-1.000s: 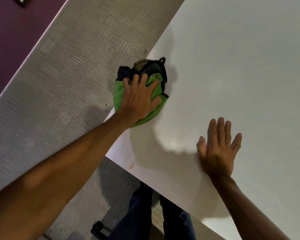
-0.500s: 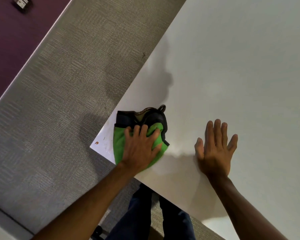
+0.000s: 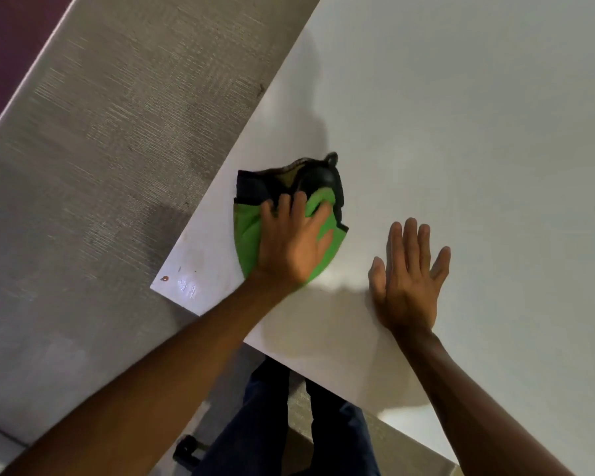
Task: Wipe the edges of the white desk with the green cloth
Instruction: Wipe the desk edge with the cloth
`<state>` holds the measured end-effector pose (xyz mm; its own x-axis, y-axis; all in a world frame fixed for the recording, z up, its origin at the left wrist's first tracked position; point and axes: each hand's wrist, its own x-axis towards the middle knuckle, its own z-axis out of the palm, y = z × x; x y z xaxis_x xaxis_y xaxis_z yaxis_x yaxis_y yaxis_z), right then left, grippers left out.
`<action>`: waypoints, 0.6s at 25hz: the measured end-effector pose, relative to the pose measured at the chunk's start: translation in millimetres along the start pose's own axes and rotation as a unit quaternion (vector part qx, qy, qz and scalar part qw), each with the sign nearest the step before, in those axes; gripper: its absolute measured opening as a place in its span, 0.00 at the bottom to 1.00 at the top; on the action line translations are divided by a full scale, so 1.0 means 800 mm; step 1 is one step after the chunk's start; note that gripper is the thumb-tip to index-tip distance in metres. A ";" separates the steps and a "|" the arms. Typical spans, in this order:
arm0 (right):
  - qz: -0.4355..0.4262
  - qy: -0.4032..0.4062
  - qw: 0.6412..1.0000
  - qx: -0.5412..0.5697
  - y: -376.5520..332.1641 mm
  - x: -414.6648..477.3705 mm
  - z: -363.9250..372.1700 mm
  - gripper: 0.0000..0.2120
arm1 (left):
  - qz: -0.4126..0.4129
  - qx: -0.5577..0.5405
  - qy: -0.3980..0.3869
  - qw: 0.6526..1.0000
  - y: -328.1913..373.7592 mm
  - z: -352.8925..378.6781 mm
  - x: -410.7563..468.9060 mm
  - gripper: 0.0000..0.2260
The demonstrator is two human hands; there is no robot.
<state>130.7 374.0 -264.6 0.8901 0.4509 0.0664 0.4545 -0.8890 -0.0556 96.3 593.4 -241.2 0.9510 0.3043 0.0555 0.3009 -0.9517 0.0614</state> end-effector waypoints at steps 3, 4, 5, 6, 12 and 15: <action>-0.001 -0.028 1.000 0.001 0.000 0.000 -0.001 0.26 | 0.079 -0.029 -0.040 0.996 0.009 -0.010 -0.088 0.18; 0.000 -0.036 0.999 0.000 0.001 0.000 -0.001 0.26 | 0.111 -0.021 -0.050 0.992 0.007 -0.010 -0.098 0.18; 0.002 -0.039 0.999 -0.003 0.000 0.000 -0.001 0.26 | 0.139 -0.009 -0.050 0.989 0.003 -0.008 -0.097 0.18; 0.004 -0.040 0.999 -0.005 0.000 0.000 -0.002 0.27 | 0.147 -0.001 -0.031 0.989 0.001 -0.006 -0.087 0.17; 0.029 -0.053 0.998 0.033 -0.003 0.000 -0.006 0.27 | -0.050 0.039 0.029 0.998 -0.015 0.017 0.092 0.16; 0.031 -0.066 0.997 0.038 -0.001 0.001 -0.005 0.28 | -0.071 0.038 0.050 0.996 -0.019 0.015 0.120 0.17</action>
<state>130.8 374.7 -260.7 0.9110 0.4064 -0.0699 0.3955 -0.9091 -0.1307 184.2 637.0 -248.5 0.8882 0.4343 0.1503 0.4392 -0.8984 0.0007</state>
